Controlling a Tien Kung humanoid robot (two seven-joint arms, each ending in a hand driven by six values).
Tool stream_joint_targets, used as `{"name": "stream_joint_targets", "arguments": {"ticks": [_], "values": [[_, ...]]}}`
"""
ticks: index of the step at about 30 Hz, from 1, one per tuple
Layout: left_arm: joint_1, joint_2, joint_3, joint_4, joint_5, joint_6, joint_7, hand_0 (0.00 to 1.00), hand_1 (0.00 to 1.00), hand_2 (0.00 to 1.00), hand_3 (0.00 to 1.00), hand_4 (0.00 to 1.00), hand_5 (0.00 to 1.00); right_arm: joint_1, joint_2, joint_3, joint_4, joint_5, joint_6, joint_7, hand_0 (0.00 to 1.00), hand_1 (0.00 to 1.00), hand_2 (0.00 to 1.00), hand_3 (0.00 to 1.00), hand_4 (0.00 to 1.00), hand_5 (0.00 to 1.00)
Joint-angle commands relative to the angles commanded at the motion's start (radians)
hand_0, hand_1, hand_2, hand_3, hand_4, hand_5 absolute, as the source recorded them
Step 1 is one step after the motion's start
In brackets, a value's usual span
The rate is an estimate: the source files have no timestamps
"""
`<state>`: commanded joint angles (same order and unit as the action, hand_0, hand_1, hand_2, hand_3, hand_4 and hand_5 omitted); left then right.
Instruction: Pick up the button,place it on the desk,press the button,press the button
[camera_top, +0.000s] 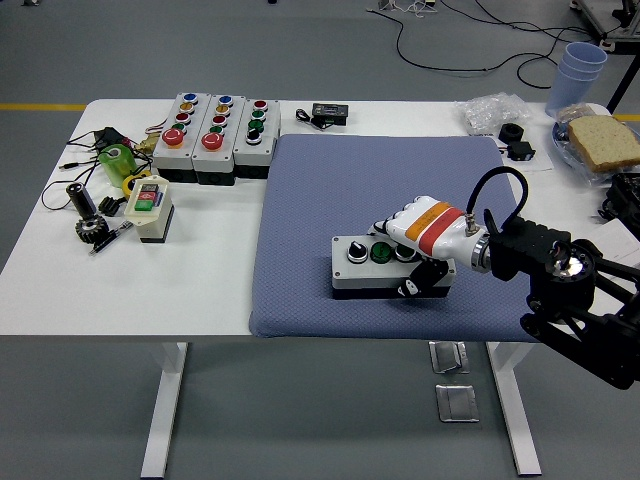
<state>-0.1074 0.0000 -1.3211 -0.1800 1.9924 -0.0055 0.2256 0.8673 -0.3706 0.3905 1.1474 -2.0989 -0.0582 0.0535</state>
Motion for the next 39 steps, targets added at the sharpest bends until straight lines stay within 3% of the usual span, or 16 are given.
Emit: {"name": "stream_joint_targets", "arguments": {"ticks": [11,12,17,18,23,24,29,30,35,36,39], "values": [[0.001,0.000,-0.004,0.000,0.005,0.001,0.001,0.653,0.640,0.660,0.558,0.330,0.845,-0.008,-0.006,0.013,-0.011,0.003,0.014,-0.007,0.228,0.228,0.463,0.521,0.722,0.002],[0.002,0.000,-0.005,0.000,0.005,0.001,0.001,0.654,0.640,0.661,0.559,0.330,0.845,-0.009,-0.007,0.013,-0.011,0.002,0.013,-0.004,0.307,0.234,0.459,0.529,0.797,0.039],[0.004,0.000,-0.006,0.000,0.009,0.000,0.002,0.654,0.640,0.661,0.559,0.330,0.845,-0.012,-0.007,0.016,-0.003,-0.004,0.020,-0.005,0.307,0.234,0.459,0.529,0.797,0.039],[0.005,0.000,-0.006,0.000,0.010,0.001,0.002,0.654,0.640,0.663,0.559,0.330,0.846,-0.013,-0.007,0.017,0.001,-0.005,0.030,-0.009,0.423,0.307,0.531,0.650,0.892,0.167],[0.008,0.000,-0.004,0.000,0.012,0.000,0.002,0.654,0.640,0.663,0.559,0.330,0.846,-0.018,-0.008,0.018,0.004,-0.004,0.046,-0.022,0.423,0.307,0.531,0.650,0.892,0.167],[0.009,0.000,-0.004,0.000,0.013,0.000,0.002,0.655,0.640,0.663,0.559,0.329,0.847,-0.020,-0.009,0.017,0.004,-0.001,0.044,-0.024,0.539,0.466,0.661,0.776,0.918,0.205],[0.012,0.000,-0.003,0.000,0.014,0.000,0.003,0.655,0.640,0.663,0.559,0.329,0.847,-0.033,-0.005,0.027,0.001,0.028,0.039,-0.029,0.539,0.466,0.661,0.776,0.918,0.205],[0.012,0.000,-0.003,0.000,0.015,0.000,0.003,0.656,0.640,0.664,0.558,0.330,0.852,-0.035,-0.005,0.030,0.001,0.034,0.040,-0.029,0.742,0.691,0.803,0.916,0.929,0.216],[0.013,0.000,-0.003,0.000,0.017,0.000,0.003,0.656,0.640,0.664,0.558,0.330,0.852,-0.041,-0.008,0.037,0.010,0.076,0.062,-0.029,0.742,0.691,0.803,0.916,0.929,0.216],[0.013,0.000,-0.003,0.000,0.016,0.000,0.003,0.656,0.640,0.664,0.559,0.329,0.851,-0.042,-0.011,0.038,0.014,0.082,0.068,-0.032,0.868,0.811,0.903,0.991,0.951,0.246],[0.013,0.000,-0.002,0.000,0.014,0.001,0.003,0.656,0.640,0.664,0.559,0.329,0.851,-0.045,-0.013,0.042,0.021,0.094,0.063,-0.043,0.868,0.811,0.903,0.991,0.951,0.246]]}}
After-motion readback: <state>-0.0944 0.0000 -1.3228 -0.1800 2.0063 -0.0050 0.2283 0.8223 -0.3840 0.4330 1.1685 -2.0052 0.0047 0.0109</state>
